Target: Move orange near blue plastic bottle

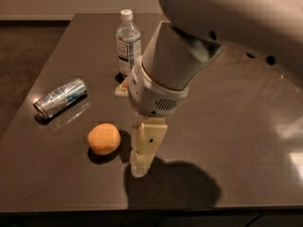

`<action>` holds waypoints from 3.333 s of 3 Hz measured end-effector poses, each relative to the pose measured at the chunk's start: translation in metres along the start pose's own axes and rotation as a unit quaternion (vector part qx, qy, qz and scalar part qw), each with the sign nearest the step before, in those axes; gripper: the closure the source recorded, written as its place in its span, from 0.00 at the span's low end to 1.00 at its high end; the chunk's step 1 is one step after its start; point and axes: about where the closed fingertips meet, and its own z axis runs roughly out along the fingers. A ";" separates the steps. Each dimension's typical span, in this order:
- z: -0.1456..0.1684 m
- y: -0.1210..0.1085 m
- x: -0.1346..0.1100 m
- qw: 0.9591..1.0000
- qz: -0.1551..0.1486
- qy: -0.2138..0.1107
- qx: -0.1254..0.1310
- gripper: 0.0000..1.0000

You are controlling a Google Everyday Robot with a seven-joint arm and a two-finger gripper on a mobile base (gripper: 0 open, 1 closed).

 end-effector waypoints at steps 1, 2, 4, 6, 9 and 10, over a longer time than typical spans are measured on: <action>0.033 -0.003 -0.014 1.000 -0.003 -0.012 -0.023 0.00; 0.056 -0.008 -0.023 0.999 0.003 -0.020 -0.037 0.00; 0.080 -0.012 -0.030 0.999 0.016 -0.017 -0.043 0.46; 0.039 -0.054 -0.004 0.997 0.073 0.001 0.025 0.92; -0.003 -0.168 0.070 0.968 0.226 -0.009 0.104 1.00; 0.002 -0.198 0.089 0.954 0.273 -0.006 0.124 1.00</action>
Offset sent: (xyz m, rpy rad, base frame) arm 0.0082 0.0681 -0.0596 0.0354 0.1210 0.0294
